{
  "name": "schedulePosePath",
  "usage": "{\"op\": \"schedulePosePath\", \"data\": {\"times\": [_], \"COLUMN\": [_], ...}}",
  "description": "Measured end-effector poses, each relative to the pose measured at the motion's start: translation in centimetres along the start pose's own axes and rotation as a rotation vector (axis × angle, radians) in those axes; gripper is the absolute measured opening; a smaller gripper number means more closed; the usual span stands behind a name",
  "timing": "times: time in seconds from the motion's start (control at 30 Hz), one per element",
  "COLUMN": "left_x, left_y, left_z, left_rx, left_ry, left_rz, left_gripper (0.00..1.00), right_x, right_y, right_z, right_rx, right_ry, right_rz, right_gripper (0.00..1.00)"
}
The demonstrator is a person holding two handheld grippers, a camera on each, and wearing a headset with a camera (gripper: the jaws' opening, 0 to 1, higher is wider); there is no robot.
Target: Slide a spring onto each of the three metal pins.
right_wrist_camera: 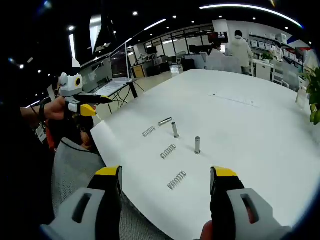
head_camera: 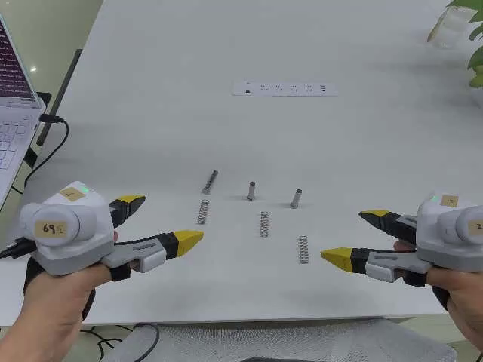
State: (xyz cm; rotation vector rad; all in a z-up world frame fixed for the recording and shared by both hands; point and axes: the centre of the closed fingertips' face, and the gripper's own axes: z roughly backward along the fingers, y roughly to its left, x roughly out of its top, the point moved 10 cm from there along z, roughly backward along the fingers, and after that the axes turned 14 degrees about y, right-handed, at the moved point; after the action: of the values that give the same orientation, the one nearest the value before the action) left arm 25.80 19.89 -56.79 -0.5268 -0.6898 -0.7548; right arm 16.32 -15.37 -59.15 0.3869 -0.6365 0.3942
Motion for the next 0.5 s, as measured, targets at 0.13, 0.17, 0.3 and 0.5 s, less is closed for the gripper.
{"op": "schedulePosePath", "data": {"times": [0.13, 0.17, 0.3, 0.5], "left_x": [-0.01, 0.03, 0.17, 0.32], "left_y": [-0.38, -0.40, -0.59, -0.50], "left_z": [-0.11, -0.16, -0.35, -0.42], "left_rx": [-0.004, -0.005, -0.011, -0.006], "left_ry": [0.006, 0.006, -0.001, -0.004], "left_rz": [-0.006, -0.005, -0.003, -0.025], "left_gripper": [0.74, 0.74, 0.74, 0.74], "right_x": [-0.12, -0.16, -0.39, -0.74], "right_y": [-0.07, -0.07, -0.23, -0.12], "right_z": [0.19, 0.22, 0.23, -0.07], "right_rx": [0.002, 0.003, 0.003, 0.011], "right_ry": [-0.004, -0.001, 0.008, 0.028], "right_rz": [-0.002, 0.000, 0.005, 0.000], "right_gripper": [0.72, 0.72, 0.72, 0.71]}}
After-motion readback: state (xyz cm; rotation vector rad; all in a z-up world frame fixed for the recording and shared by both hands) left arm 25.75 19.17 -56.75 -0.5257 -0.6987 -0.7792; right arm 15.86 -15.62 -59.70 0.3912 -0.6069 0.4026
